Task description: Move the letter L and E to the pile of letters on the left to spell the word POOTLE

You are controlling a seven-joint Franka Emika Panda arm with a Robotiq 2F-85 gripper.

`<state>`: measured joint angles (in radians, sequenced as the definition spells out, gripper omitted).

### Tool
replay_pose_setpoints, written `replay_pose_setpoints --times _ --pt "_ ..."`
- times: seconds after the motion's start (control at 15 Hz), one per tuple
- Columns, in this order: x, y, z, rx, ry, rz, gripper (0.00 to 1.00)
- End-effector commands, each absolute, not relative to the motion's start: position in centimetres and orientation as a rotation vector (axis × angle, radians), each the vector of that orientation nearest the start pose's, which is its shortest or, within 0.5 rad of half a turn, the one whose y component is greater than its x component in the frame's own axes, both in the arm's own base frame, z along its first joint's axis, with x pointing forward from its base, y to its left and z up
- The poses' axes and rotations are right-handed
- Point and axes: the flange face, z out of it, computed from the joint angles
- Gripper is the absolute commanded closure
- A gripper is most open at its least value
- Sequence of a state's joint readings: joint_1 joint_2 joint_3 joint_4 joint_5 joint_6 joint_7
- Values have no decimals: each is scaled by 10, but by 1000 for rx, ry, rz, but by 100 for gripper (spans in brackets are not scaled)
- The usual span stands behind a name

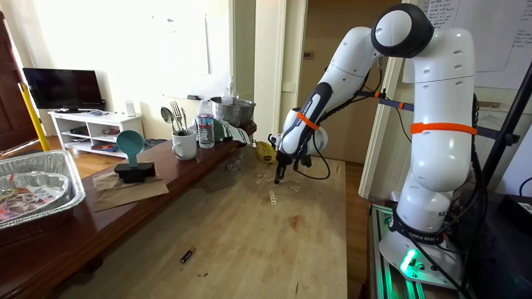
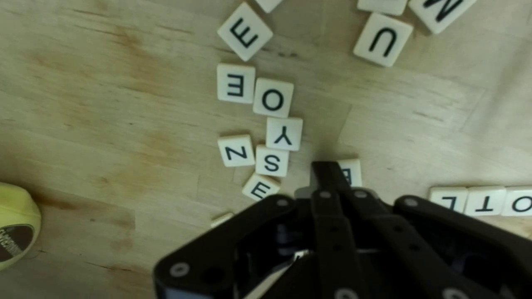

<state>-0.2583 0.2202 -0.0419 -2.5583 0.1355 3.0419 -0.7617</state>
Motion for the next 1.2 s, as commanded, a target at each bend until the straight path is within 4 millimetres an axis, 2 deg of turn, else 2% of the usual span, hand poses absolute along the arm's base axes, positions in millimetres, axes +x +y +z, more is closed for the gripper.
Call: replay_pose_setpoints --times 0.0,1.13 --pt "451 -140 187 -3170 -529 -288 100" --pt "454 -118 186 -3139 -422 -218 100"
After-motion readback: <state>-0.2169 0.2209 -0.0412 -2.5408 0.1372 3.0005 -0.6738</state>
